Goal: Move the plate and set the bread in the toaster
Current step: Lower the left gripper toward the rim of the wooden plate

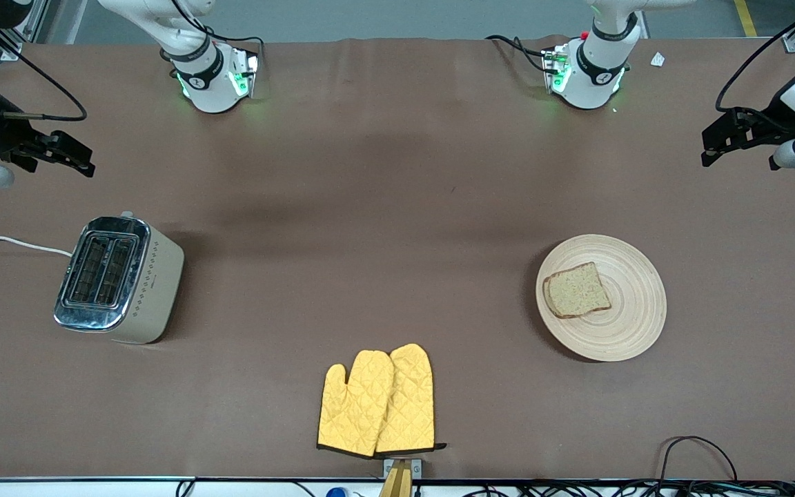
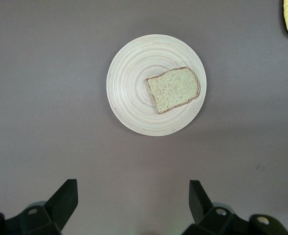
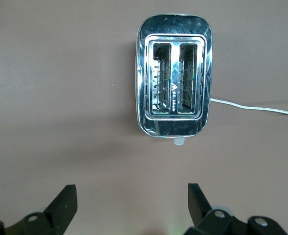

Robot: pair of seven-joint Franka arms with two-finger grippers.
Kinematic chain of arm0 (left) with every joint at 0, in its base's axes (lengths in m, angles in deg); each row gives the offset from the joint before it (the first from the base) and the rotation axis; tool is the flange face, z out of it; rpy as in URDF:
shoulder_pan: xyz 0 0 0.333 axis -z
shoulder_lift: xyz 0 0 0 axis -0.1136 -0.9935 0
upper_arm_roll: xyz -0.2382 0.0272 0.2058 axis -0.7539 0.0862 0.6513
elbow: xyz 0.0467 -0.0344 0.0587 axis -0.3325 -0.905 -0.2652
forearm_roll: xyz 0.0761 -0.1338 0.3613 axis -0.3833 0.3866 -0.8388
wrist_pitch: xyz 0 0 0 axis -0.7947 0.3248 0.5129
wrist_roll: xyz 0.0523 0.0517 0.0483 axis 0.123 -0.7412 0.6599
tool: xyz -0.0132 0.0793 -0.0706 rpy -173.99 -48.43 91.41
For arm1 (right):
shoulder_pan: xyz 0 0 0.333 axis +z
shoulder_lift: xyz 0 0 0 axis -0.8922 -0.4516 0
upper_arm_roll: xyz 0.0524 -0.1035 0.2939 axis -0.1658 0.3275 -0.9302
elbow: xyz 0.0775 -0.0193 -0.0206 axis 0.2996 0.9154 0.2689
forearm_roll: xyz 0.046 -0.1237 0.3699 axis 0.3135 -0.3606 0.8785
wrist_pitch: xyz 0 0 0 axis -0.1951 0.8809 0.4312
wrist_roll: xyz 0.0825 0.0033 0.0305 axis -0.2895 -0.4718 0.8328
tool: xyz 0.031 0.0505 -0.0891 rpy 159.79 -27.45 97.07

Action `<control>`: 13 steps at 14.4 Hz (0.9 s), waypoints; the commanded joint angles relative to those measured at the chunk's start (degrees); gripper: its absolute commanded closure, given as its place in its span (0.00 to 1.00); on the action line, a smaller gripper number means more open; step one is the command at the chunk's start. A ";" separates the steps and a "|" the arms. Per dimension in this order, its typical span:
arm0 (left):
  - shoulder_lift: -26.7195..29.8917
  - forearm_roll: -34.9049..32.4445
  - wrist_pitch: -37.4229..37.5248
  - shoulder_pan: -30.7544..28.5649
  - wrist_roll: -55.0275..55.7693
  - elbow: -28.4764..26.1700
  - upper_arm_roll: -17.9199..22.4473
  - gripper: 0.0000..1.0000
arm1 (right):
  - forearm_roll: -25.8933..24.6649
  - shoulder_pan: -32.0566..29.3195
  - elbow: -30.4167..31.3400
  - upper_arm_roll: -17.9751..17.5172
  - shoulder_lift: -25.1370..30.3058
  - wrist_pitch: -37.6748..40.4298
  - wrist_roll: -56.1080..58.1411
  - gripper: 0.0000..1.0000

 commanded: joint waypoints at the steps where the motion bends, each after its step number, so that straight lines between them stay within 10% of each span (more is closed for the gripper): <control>1: -0.46 -0.88 1.21 -0.11 -0.44 1.42 -0.29 0.00 | 0.39 0.07 0.98 0.17 1.18 -0.14 -0.25 0.00; 13: -12.66 11.22 -5.27 -7.13 -0.70 4.15 4.37 0.00 | 0.39 0.07 0.98 0.17 1.18 -0.23 -0.25 0.00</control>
